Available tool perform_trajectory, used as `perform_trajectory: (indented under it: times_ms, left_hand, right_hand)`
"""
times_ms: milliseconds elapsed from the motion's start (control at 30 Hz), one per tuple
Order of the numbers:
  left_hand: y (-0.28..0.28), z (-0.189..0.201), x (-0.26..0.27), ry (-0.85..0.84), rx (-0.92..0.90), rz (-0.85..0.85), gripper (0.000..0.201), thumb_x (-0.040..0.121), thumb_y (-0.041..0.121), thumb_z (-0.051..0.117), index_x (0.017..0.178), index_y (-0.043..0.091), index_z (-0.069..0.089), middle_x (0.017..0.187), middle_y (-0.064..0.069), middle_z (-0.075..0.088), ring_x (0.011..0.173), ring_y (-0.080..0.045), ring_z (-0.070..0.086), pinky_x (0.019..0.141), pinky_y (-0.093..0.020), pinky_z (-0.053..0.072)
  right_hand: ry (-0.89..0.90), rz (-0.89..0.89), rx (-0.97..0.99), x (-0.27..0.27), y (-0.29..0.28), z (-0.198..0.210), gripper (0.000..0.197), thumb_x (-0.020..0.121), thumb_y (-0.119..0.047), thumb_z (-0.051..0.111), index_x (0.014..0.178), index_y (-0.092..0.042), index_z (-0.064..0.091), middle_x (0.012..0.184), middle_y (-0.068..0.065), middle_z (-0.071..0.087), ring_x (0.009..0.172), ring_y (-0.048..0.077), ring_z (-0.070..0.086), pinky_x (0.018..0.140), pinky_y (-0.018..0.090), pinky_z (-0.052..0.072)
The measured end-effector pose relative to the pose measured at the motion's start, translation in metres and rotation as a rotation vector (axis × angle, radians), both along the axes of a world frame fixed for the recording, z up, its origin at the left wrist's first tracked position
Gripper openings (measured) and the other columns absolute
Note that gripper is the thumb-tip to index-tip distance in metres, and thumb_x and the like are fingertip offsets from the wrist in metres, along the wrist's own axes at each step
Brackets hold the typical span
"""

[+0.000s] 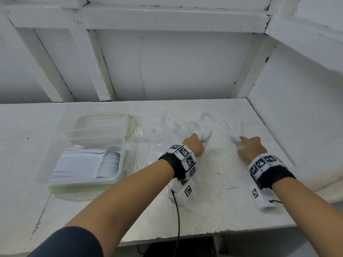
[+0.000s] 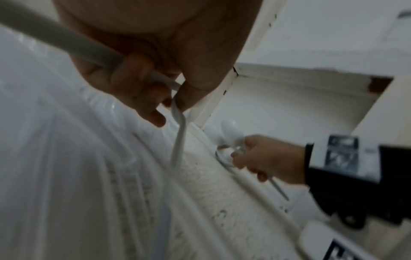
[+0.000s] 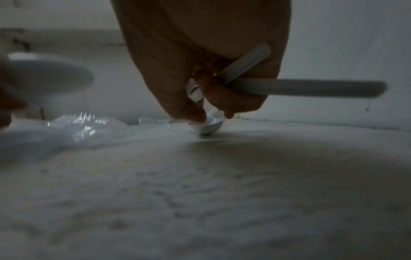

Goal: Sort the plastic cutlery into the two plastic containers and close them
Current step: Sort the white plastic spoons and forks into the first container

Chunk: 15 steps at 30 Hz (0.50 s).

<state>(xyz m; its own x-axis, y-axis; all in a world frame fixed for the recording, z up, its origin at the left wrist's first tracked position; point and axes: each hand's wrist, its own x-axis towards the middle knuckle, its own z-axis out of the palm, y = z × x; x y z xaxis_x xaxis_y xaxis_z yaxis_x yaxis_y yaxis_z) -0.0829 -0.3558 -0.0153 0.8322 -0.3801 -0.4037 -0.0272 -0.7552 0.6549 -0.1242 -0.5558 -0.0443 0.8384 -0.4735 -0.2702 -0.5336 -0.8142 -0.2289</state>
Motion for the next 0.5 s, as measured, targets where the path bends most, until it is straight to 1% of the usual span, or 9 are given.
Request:
perform_trajectory:
  times_ms: [33,67,100,167,233,267,333,400,500]
  left_hand:
    - [0.001,-0.001,0.002,0.013,-0.077,0.047,0.033,0.099,0.017,0.034,0.127,-0.002,0.036,0.111,-0.018,0.055,0.092,-0.027,0.055,0.068,-0.027,0.04]
    - [0.002,-0.002,0.003,0.029,-0.145,0.085,0.031,0.1,0.014,0.032,0.126,-0.002,0.033,0.101,-0.016,0.056,0.084,-0.025,0.053,0.061,-0.025,0.039]
    - [0.003,-0.002,0.005,0.043,-0.205,0.106,0.024,0.1,0.013,0.03,0.12,0.0,0.032,0.09,-0.014,0.053,0.078,-0.023,0.051,0.057,-0.024,0.035]
    - [0.007,0.001,0.008,0.101,-0.319,0.141,0.011,0.101,0.014,0.026,0.111,0.009,0.025,0.089,-0.014,0.051,0.078,-0.02,0.052,0.058,-0.023,0.035]
    - [0.012,0.007,0.009,0.163,-0.456,0.216,0.024,0.101,0.018,0.023,0.125,0.014,0.024,0.087,-0.012,0.061,0.068,-0.019,0.059,0.057,-0.024,0.043]
    - [0.014,0.007,0.01,0.174,-0.505,0.245,0.032,0.101,0.019,0.023,0.133,0.015,0.023,0.081,-0.009,0.064,0.065,-0.018,0.062,0.058,-0.024,0.046]
    - [0.013,0.008,0.013,0.176,-0.571,0.267,0.037,0.101,0.019,0.026,0.137,0.015,0.025,0.073,-0.006,0.065,0.062,-0.018,0.063,0.062,-0.026,0.05]
    - [0.01,0.01,0.017,0.164,-0.624,0.271,0.031,0.101,0.019,0.031,0.131,0.013,0.033,0.067,-0.006,0.06,0.058,-0.018,0.059,0.06,-0.028,0.05]
    - [-0.002,0.015,0.023,0.162,-0.681,0.329,0.018,0.1,0.024,0.035,0.114,0.014,0.041,0.065,-0.003,0.041,0.051,-0.013,0.04,0.047,-0.023,0.039]
  right_hand:
    - [0.035,0.029,-0.023,0.001,-0.002,-0.003,0.05,0.093,-0.017,0.045,0.142,-0.019,0.035,0.137,0.015,0.029,0.098,0.035,0.055,0.082,0.033,0.047]
    - [0.049,0.04,-0.038,0.001,-0.003,-0.005,0.05,0.092,-0.015,0.045,0.141,-0.019,0.036,0.136,0.015,0.03,0.093,0.034,0.055,0.08,0.033,0.047]
    - [0.044,0.045,-0.06,0.002,-0.003,-0.006,0.046,0.093,-0.014,0.044,0.139,-0.017,0.04,0.133,0.016,0.034,0.088,0.033,0.054,0.077,0.033,0.047]
    - [-0.007,0.066,-0.12,0.004,-0.005,-0.005,0.034,0.095,-0.017,0.041,0.126,-0.01,0.053,0.12,0.019,0.046,0.08,0.031,0.053,0.071,0.032,0.046]
    - [-0.097,0.105,-0.133,0.006,-0.004,-0.002,0.028,0.095,-0.023,0.044,0.105,-0.003,0.062,0.107,0.02,0.055,0.075,0.029,0.053,0.064,0.029,0.042]
    - [-0.158,0.126,-0.127,0.007,-0.002,0.001,0.028,0.095,-0.025,0.047,0.094,-0.003,0.062,0.102,0.02,0.057,0.073,0.028,0.054,0.061,0.028,0.039]
    - [-0.336,0.144,-0.085,0.006,0.004,0.01,0.028,0.094,-0.029,0.052,0.079,-0.006,0.056,0.092,0.019,0.057,0.069,0.027,0.051,0.057,0.027,0.033]
    - [-0.531,0.128,-0.022,0.005,0.012,0.023,0.03,0.092,-0.031,0.054,0.082,-0.003,0.055,0.091,0.019,0.054,0.073,0.028,0.05,0.061,0.03,0.036]
    - [-0.701,0.05,0.178,0.004,0.019,0.041,0.033,0.088,-0.034,0.061,0.093,-0.002,0.059,0.091,0.014,0.059,0.082,0.028,0.055,0.069,0.036,0.045]
